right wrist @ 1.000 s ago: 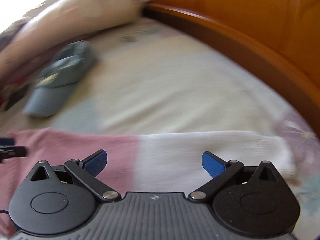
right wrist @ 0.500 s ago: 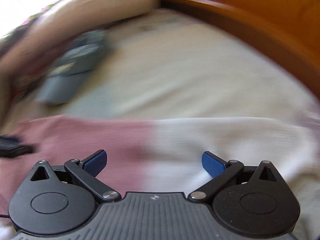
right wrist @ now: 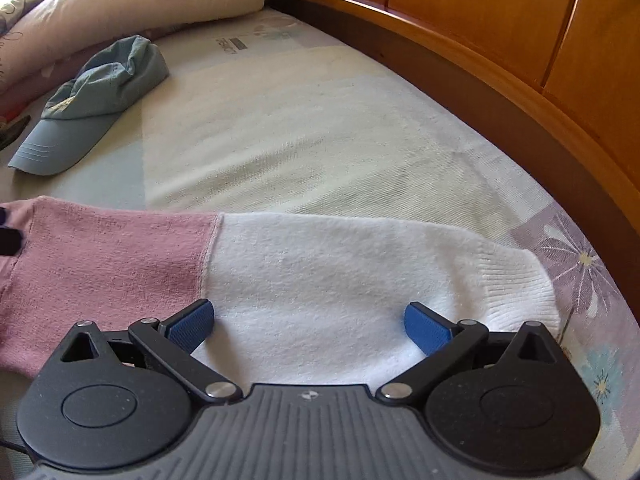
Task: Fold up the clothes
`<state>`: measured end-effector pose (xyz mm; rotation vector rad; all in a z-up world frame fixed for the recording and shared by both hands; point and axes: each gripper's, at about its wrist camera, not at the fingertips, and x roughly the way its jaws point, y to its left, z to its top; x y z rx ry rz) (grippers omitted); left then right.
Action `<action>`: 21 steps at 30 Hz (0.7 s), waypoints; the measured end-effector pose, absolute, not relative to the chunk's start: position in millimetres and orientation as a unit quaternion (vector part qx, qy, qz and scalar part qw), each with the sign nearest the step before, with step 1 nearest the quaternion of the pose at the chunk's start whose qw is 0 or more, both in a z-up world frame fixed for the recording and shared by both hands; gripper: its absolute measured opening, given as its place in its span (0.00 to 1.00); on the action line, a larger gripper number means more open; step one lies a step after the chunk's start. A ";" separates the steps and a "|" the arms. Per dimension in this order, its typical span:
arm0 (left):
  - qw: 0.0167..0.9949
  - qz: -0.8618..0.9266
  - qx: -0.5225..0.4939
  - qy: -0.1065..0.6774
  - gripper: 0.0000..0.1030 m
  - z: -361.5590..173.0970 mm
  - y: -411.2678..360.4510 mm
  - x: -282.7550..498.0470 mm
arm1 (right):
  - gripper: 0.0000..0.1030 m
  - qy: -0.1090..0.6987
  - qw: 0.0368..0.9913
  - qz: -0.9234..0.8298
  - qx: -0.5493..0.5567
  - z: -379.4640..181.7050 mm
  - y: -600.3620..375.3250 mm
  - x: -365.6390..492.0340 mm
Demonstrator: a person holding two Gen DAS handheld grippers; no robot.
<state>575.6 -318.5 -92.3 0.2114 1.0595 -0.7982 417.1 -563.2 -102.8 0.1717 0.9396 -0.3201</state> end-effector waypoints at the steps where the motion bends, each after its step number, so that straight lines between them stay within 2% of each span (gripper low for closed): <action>1: 0.787 -0.365 0.106 0.486 0.90 -94.7 -323.3 578.2 | 1.00 0.451 0.875 -0.154 0.086 -102.1 -564.5 417.6; 6: 0.780 -0.371 0.121 0.489 0.90 -76.9 -331.0 583.0 | 1.00 0.459 0.872 -0.149 0.085 -102.2 -565.8 420.2; 10: 0.777 -0.380 0.172 0.472 0.90 -56.7 -320.4 569.6 | 1.00 0.472 0.864 -0.146 0.094 -98.2 -565.5 419.0; 15: 0.764 -0.379 0.227 0.469 0.90 -29.3 -286.4 557.8 | 1.00 0.469 0.868 -0.121 0.107 -84.8 -551.5 418.2; 21: 0.773 -0.325 0.217 0.500 0.91 -5.5 -235.8 558.0 | 1.00 0.465 0.875 -0.059 0.118 -74.0 -505.9 439.1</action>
